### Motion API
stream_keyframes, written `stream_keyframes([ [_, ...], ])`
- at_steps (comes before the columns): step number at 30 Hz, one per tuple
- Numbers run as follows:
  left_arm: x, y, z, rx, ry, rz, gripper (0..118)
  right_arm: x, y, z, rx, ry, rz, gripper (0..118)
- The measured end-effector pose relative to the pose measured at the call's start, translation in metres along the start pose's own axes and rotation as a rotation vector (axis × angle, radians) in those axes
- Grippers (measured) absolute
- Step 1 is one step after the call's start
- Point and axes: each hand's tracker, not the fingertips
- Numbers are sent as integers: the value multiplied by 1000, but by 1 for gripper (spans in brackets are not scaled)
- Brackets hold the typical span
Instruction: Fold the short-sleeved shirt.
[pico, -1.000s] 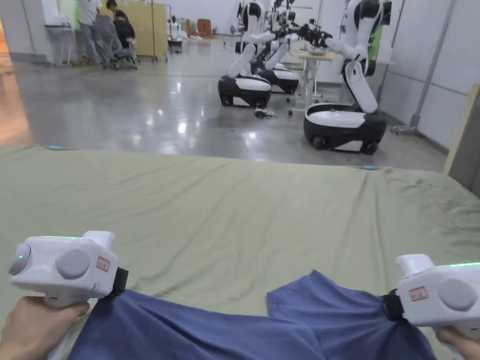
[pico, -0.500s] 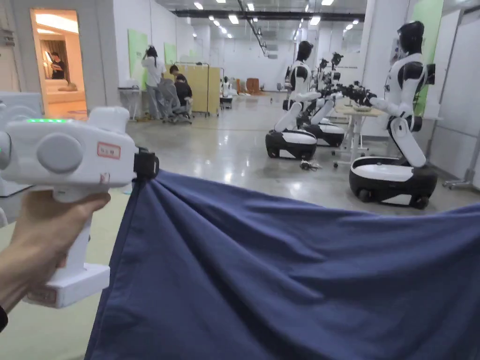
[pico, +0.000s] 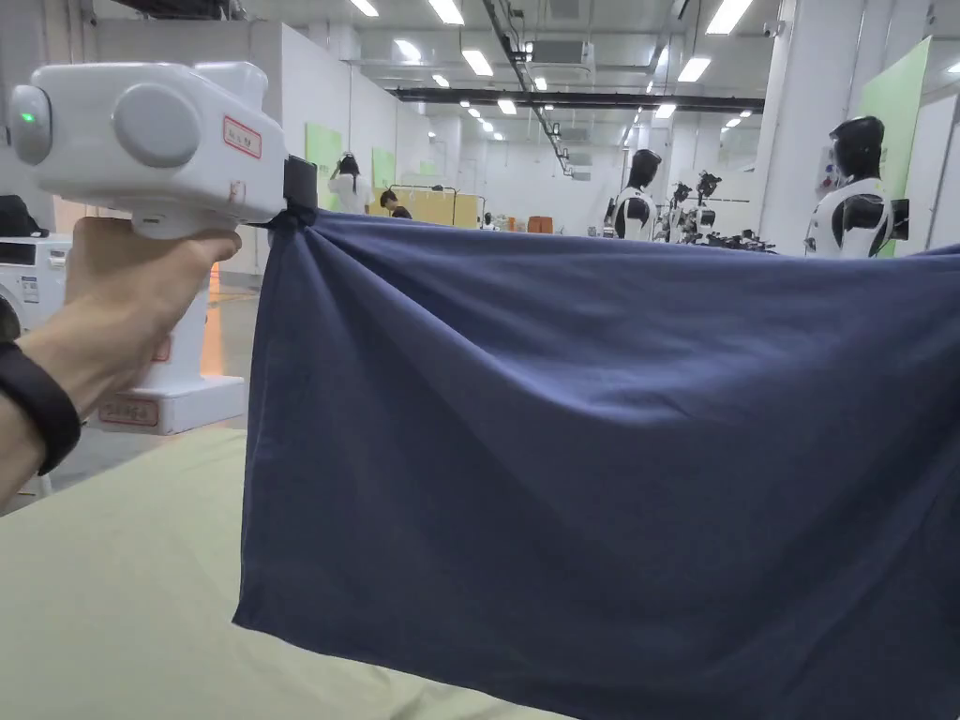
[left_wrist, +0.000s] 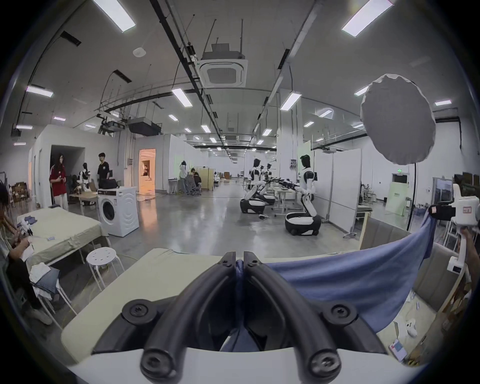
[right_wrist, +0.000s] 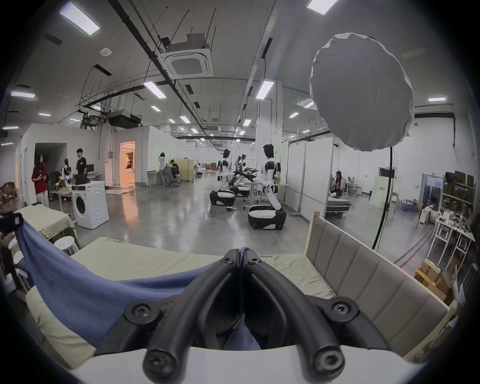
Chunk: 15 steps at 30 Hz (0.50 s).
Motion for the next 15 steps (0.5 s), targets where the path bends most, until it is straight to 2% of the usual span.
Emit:
stream_keyframes([
  [5, 0, -1, -50, -4, 10, 53, 1, -9, 11, -44, 0, 6, -37, 3],
  [11, 12, -8, -93, -5, 62, -29, 1, -18, 25, -93, 3, -35, -31, 3],
  [13, 14, -8, -107, 3, 57, -35, 1, -34, 29, -89, 7, -62, -5, 3],
  [15, 8, -1, -135, 5, 64, -35, 1, -38, 31, -96, 14, -67, -16, 3],
])
